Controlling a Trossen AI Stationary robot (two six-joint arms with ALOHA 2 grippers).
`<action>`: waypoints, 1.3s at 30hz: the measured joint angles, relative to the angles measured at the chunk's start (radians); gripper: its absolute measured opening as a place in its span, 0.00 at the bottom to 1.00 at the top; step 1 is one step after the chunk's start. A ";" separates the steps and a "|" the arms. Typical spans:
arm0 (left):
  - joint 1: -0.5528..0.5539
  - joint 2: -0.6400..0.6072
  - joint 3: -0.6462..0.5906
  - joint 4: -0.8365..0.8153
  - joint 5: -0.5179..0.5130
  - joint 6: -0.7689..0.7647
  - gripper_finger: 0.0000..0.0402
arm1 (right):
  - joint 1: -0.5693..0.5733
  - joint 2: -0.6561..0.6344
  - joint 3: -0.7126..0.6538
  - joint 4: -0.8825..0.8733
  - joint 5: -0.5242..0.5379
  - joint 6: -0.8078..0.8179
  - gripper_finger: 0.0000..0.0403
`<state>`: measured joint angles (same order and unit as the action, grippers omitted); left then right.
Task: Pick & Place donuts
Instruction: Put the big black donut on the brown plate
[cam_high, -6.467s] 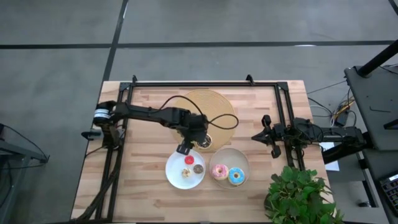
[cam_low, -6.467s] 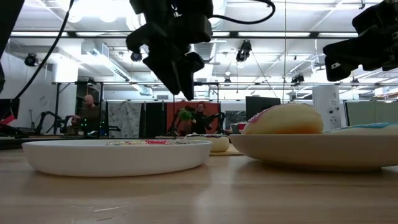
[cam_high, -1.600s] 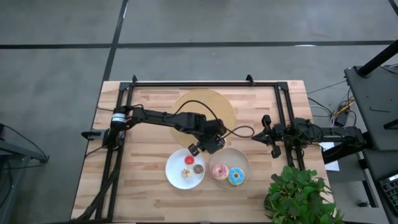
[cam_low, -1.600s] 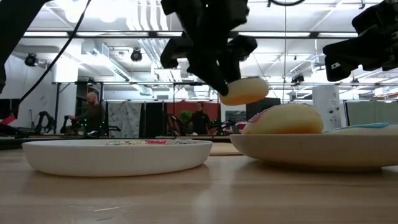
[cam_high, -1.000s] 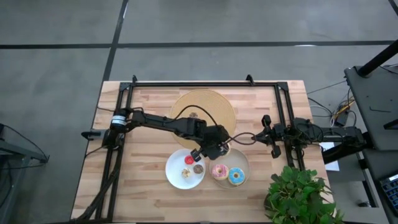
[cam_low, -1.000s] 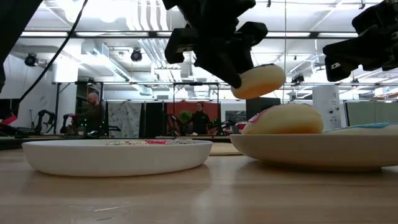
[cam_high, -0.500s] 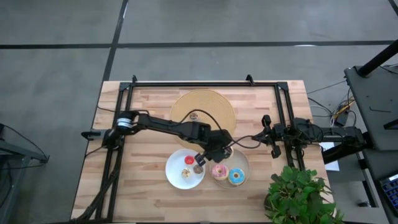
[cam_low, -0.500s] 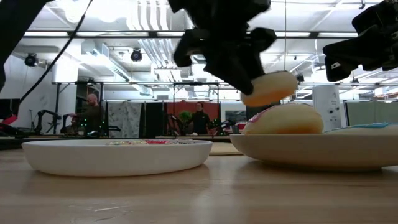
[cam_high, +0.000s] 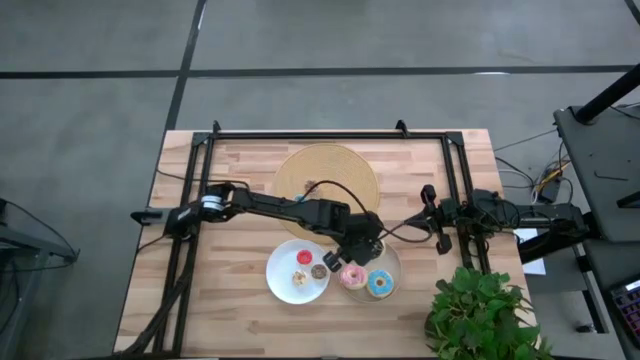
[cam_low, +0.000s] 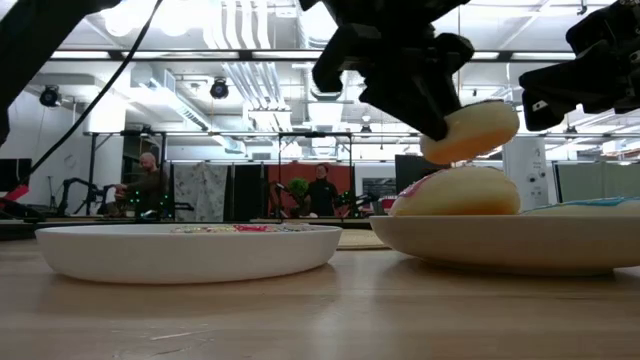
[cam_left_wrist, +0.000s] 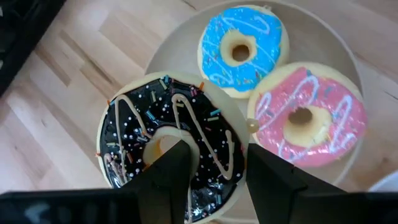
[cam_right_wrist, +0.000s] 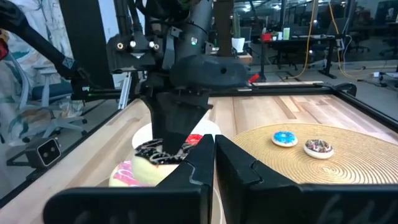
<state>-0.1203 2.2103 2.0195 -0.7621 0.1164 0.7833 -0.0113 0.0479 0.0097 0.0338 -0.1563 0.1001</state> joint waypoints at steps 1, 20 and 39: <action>-0.002 0.004 0.003 0.002 0.000 0.000 0.30 | 0.000 0.000 0.000 0.000 -0.001 -0.002 0.02; -0.031 0.068 0.005 0.037 -0.001 0.009 0.30 | 0.000 0.000 0.000 0.000 -0.001 0.002 0.02; -0.014 0.083 -0.012 0.124 0.025 0.008 0.30 | 0.000 0.000 0.000 0.000 0.000 -0.002 0.02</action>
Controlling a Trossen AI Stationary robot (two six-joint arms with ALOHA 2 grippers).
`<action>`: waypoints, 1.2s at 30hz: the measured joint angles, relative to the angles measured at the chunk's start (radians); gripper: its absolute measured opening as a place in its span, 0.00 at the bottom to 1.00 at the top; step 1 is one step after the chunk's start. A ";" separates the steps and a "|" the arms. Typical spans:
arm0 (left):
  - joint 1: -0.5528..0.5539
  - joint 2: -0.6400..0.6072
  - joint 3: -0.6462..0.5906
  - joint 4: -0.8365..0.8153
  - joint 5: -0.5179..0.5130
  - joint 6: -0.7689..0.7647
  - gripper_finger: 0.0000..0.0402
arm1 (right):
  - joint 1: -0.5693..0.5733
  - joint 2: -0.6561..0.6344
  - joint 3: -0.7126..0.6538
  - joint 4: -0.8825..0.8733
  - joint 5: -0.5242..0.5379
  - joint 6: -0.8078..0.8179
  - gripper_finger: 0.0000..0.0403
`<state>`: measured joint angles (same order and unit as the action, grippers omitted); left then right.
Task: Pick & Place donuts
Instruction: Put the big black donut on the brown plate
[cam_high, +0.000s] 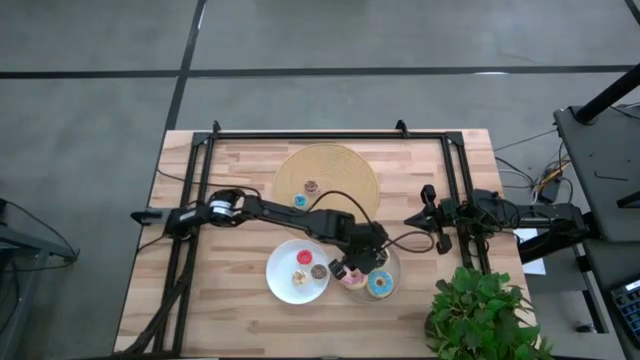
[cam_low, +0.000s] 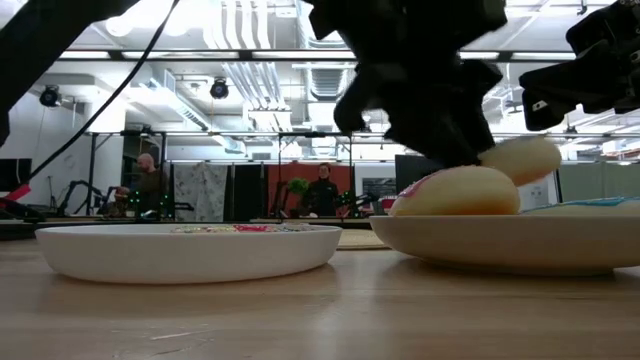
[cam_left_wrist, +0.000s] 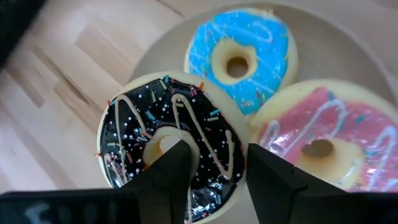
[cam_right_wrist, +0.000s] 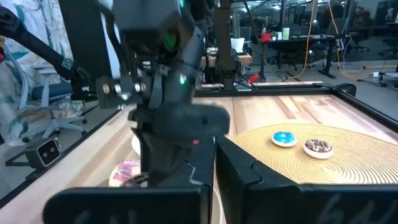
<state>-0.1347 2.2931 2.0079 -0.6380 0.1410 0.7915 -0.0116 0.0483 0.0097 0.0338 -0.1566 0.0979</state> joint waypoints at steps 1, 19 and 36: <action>0.000 0.006 0.000 -0.001 0.000 -0.003 0.30 | 0.000 0.000 0.000 0.000 0.000 0.002 0.02; 0.011 0.031 0.000 -0.001 -0.058 -0.028 0.30 | 0.000 0.000 0.000 0.000 0.000 0.000 0.02; 0.018 0.031 0.000 -0.028 -0.071 -0.047 0.30 | 0.000 0.000 0.000 0.000 0.000 0.001 0.02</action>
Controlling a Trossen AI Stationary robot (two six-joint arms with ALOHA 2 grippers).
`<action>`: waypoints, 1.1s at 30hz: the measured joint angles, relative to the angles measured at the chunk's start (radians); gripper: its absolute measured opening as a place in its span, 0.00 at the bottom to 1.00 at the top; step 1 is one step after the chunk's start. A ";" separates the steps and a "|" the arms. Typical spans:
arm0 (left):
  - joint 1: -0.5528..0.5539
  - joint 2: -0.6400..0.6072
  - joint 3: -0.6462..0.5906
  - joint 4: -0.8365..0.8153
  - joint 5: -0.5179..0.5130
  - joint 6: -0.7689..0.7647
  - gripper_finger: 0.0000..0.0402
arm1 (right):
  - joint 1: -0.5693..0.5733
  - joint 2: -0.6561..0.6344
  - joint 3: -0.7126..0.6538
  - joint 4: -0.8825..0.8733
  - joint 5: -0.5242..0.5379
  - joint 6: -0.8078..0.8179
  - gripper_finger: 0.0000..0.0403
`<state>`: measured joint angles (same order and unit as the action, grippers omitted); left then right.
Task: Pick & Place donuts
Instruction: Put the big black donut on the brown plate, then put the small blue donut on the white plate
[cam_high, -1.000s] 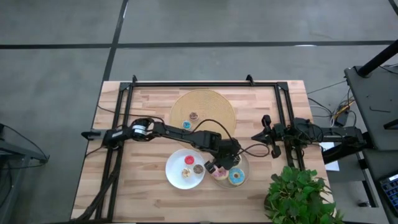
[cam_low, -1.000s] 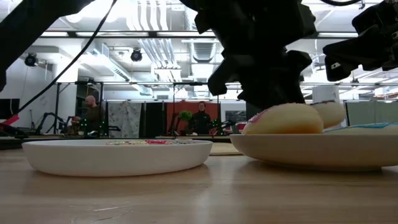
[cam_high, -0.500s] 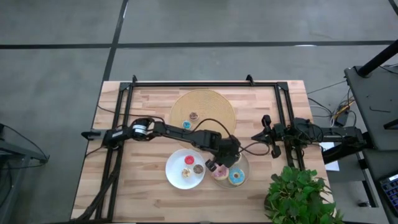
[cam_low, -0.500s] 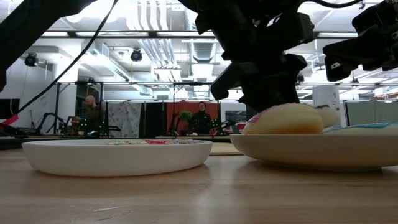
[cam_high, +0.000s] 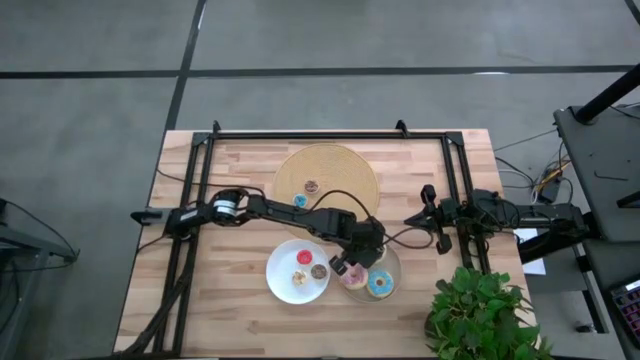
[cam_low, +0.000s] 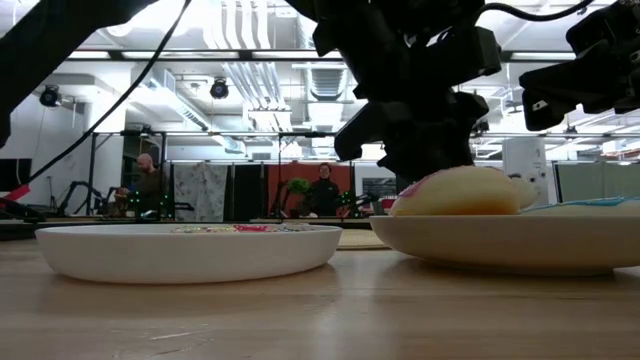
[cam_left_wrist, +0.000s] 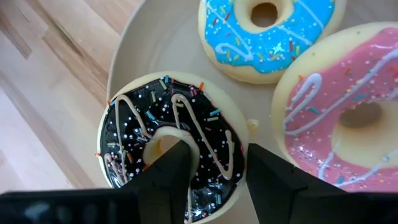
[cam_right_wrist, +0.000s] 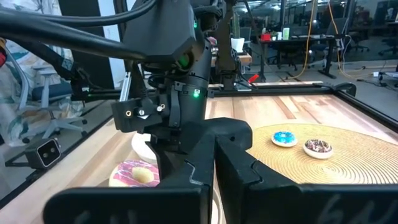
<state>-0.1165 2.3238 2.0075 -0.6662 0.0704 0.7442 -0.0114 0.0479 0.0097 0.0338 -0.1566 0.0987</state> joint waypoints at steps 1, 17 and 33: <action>0.001 0.000 0.000 0.000 0.001 -0.007 0.30 | 0.000 0.000 0.000 0.000 0.000 0.003 0.02; 0.003 0.000 0.000 0.000 0.046 -0.024 0.32 | 0.000 0.000 0.000 0.000 0.000 0.003 0.02; 0.003 0.000 0.000 0.000 0.032 -0.037 0.47 | 0.000 0.000 0.000 0.000 0.000 -0.001 0.02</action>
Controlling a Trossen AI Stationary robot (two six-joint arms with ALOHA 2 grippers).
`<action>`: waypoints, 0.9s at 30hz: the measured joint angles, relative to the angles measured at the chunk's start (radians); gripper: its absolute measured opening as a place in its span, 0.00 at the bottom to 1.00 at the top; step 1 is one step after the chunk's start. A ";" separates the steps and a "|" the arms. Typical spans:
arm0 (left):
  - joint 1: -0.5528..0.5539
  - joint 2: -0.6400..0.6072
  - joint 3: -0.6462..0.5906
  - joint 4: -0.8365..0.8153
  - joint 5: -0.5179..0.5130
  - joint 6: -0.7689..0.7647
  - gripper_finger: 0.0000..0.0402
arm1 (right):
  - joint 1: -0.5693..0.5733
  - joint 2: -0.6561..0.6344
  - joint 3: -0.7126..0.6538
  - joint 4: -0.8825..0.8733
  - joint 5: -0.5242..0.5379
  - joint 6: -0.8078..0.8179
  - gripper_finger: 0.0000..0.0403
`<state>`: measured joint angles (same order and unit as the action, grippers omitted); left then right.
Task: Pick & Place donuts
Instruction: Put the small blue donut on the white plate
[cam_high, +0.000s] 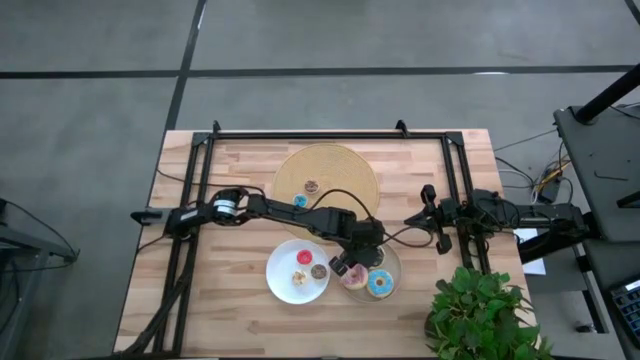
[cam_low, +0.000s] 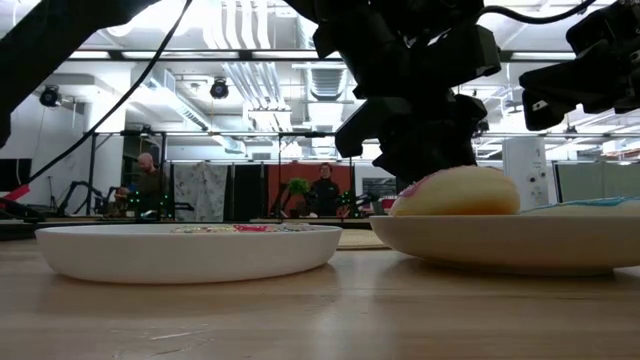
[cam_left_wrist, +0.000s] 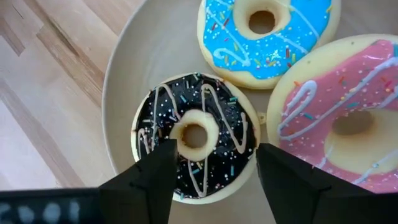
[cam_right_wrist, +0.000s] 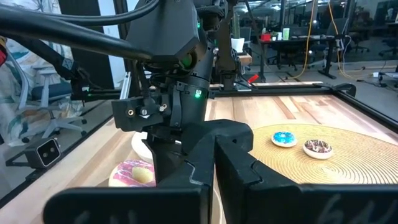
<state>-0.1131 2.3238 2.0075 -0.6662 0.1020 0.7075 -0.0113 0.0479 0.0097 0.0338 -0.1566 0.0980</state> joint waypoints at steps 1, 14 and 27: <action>0.000 -0.001 0.000 -0.001 -0.004 0.000 0.47 | 0.000 0.000 0.000 0.000 0.000 0.000 0.02; 0.000 -0.091 0.000 -0.059 -0.069 -0.055 0.47 | 0.000 0.000 0.000 0.000 0.000 0.001 0.02; 0.000 -0.164 -0.126 -0.060 -0.093 -0.150 0.47 | 0.000 0.000 0.000 0.000 -0.001 0.004 0.02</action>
<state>-0.1127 2.1597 1.8820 -0.7265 0.0090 0.5575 -0.0113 0.0479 0.0093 0.0338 -0.1573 0.1020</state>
